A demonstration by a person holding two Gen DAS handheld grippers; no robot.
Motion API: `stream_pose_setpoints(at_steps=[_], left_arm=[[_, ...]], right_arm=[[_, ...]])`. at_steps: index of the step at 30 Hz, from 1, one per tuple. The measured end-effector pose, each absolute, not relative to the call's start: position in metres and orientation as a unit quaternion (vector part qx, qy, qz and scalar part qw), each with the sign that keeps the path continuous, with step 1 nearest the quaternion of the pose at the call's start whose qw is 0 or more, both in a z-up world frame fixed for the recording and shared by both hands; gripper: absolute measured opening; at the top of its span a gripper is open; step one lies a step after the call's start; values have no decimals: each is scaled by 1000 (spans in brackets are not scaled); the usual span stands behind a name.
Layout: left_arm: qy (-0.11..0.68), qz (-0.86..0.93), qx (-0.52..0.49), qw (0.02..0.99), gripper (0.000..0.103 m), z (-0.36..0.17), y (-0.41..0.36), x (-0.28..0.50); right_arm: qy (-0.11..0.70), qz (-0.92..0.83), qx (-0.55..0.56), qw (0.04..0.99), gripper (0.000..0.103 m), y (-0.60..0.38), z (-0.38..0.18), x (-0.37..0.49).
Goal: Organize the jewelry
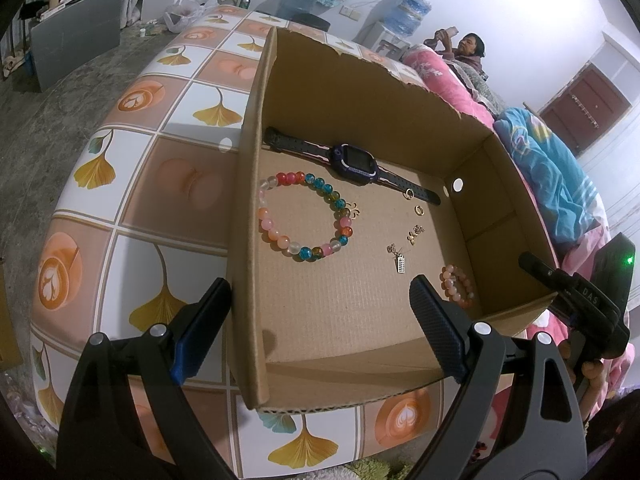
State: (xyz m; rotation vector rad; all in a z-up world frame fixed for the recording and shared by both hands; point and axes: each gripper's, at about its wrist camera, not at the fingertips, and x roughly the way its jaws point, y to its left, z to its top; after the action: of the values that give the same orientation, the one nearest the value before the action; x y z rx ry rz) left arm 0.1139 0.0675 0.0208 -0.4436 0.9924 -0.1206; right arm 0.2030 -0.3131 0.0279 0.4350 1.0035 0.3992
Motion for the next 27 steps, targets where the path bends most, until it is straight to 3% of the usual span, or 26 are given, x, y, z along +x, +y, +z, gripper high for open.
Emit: stream_pose_setpoints(at_steps=[14,23,27], left_arm=[[472,-60,-212,854,87,20,68,114],[426,-41,-180,885,87,35,68,96],[381,-18,-162,910,87,58,74,77]], right_arm=[[474,177,193,841,46,-311,29,200],[445,144,181,865,46,-317,41,186],[418,115,156,888,58,-320,56,170]])
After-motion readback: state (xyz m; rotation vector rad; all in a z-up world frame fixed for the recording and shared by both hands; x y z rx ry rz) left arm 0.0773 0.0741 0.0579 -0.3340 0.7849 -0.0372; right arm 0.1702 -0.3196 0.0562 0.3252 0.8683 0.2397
